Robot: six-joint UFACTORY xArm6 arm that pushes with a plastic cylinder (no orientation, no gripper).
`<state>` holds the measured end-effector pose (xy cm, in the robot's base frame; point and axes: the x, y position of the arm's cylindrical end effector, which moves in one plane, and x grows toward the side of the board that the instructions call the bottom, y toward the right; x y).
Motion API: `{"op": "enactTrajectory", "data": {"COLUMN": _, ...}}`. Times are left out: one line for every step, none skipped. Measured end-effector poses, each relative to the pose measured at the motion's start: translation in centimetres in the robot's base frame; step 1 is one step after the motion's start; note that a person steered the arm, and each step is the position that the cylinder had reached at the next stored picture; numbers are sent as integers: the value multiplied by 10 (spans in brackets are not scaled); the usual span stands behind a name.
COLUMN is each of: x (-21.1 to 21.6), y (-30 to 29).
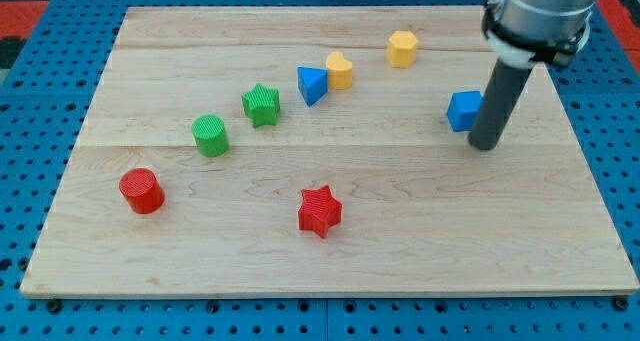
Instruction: Push the red star towards center
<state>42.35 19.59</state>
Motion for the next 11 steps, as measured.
{"op": "enactTrajectory", "data": {"x": -38, "y": -21}}
{"op": "enactTrajectory", "data": {"x": -66, "y": -48}}
{"op": "enactTrajectory", "data": {"x": -72, "y": -18}}
{"op": "enactTrajectory", "data": {"x": 27, "y": 31}}
{"op": "enactTrajectory", "data": {"x": 144, "y": -21}}
{"op": "enactTrajectory", "data": {"x": 186, "y": -141}}
{"op": "enactTrajectory", "data": {"x": 147, "y": -182}}
{"op": "enactTrajectory", "data": {"x": 80, "y": -179}}
{"op": "enactTrajectory", "data": {"x": 147, "y": -164}}
{"op": "enactTrajectory", "data": {"x": 152, "y": -251}}
{"op": "enactTrajectory", "data": {"x": 106, "y": -255}}
